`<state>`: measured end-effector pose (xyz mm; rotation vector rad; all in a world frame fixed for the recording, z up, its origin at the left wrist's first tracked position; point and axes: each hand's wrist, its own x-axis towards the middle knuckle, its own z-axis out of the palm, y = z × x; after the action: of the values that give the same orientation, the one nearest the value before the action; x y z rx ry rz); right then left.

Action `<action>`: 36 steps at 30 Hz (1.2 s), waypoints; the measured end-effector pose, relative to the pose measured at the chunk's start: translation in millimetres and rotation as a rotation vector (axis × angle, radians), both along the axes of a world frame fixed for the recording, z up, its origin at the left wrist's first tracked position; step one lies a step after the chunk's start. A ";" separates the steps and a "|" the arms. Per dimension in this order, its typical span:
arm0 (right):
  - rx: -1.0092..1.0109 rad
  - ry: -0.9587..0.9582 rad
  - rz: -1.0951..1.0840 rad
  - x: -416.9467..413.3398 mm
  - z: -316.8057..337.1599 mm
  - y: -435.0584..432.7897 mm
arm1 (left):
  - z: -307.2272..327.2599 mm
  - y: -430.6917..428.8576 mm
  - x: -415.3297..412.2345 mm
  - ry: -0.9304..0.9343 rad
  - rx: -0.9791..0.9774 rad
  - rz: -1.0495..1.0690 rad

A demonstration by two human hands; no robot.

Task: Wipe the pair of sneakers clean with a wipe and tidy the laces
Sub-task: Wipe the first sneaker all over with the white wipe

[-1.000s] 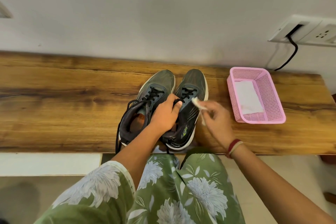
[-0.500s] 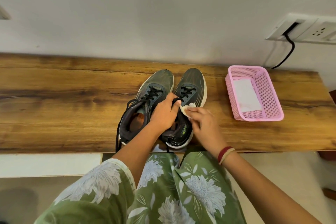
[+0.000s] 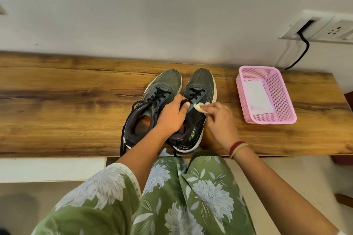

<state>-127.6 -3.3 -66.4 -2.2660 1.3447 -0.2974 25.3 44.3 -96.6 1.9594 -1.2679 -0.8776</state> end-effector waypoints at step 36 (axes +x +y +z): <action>-0.288 0.045 0.256 4.0 -5.4 8.8 | 0.5 2.2 1.3 0.021 -0.031 -0.001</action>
<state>-123.6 5.5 -71.8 -2.6654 1.0711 -0.3719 26.6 46.5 -96.0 1.9213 -1.2634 -0.8714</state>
